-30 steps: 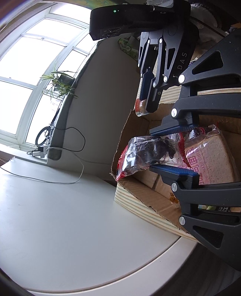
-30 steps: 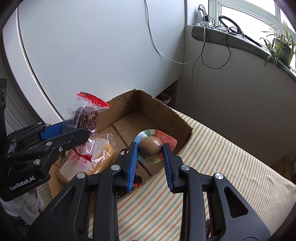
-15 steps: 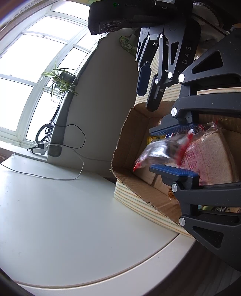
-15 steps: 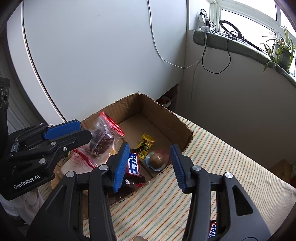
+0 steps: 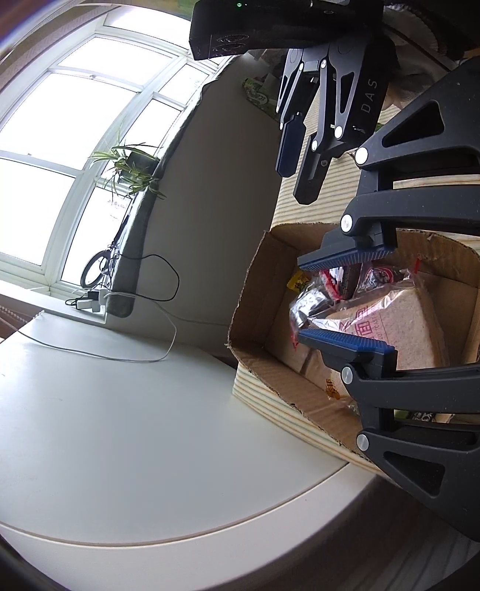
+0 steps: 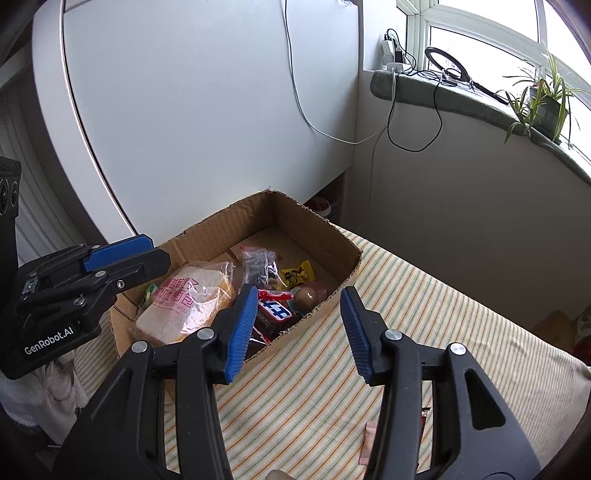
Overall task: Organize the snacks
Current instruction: 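Carry both snacks over the box and open both tools to drop them, then close the left tool on the pink candy while the right tool grasps the green candy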
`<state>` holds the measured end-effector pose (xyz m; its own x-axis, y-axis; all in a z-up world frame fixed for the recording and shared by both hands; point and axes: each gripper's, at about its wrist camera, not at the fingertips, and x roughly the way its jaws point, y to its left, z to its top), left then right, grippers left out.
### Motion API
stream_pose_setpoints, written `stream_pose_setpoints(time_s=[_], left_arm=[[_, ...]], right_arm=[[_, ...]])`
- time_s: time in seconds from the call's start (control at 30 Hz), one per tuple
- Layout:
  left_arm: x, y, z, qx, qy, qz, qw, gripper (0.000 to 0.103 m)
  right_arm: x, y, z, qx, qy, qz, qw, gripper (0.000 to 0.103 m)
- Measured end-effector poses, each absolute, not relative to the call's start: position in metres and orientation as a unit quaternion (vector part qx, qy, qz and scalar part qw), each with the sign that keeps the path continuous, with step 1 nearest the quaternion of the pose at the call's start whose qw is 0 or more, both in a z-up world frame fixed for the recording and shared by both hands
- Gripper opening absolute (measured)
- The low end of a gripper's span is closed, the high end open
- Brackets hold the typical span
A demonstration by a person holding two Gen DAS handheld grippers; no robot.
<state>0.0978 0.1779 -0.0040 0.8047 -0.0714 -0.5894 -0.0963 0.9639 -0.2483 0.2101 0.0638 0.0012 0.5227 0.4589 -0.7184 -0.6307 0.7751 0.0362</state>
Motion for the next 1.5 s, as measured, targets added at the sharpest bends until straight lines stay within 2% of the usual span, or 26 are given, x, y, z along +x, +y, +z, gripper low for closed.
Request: stream_pose_setpoints(time_s=[0.13, 0.53, 1.17, 1.5], left_arm=[[0.092, 0.171, 0.001, -0.133, 0.310, 0.002, 0.942, 0.031], [0.078, 0.133, 0.003, -0.133, 0.308, -0.034, 0.941, 0.031], [0.078, 0.054, -0.031, -0.127, 0.356, -0.103, 0.920, 0.031], [0.088, 0.027, -0.053, -0.118, 0.388, -0.128, 0.905, 0.031]], right_arm=[[0.199, 0.049, 0.009, -0.109, 0.365, 0.309, 0.872, 0.058], [0.179, -0.037, 0.015, -0.090, 0.361, 0.265, 0.889, 0.058], [0.178, -0.117, -0.044, -0.062, 0.425, 0.213, 0.878, 0.058], [0.183, -0.154, -0.083, -0.022, 0.486, 0.183, 0.854, 0.058]])
